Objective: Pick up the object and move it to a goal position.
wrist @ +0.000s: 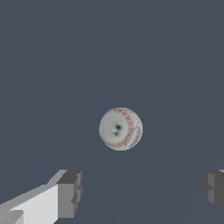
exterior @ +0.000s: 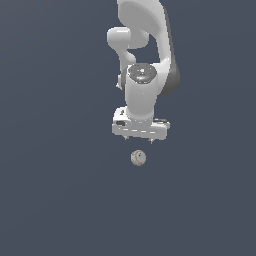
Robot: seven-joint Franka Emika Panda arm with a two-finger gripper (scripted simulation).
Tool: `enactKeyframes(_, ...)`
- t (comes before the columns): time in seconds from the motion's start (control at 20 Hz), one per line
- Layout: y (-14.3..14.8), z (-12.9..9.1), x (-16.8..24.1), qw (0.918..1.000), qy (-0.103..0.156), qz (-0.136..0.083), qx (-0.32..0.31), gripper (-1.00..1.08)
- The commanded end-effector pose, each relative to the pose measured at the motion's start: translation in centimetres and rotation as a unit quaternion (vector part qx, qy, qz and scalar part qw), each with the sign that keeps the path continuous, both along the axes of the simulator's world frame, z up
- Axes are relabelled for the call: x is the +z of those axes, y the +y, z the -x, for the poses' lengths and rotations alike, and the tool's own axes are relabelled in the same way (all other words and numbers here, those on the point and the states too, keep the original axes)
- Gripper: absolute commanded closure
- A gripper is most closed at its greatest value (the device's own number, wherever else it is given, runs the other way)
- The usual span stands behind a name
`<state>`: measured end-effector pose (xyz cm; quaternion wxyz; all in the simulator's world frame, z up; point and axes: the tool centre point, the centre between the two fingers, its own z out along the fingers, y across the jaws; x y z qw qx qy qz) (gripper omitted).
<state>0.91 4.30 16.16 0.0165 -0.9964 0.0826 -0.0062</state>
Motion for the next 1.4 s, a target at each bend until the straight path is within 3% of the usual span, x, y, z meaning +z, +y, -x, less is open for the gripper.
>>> enactKeyframes(0.0,0.1,-0.2,-0.5,0.9997,0.002,0.000,-0.026,-0.92)
enactKeyframes(0.5,0.3,-1.0,-2.7,0.9878,0.008,0.002,-0.155,-0.92)
enactKeyframes(1.35,0.6,-2.0,-5.9,0.9420,0.013,0.011,-0.335,-0.92)
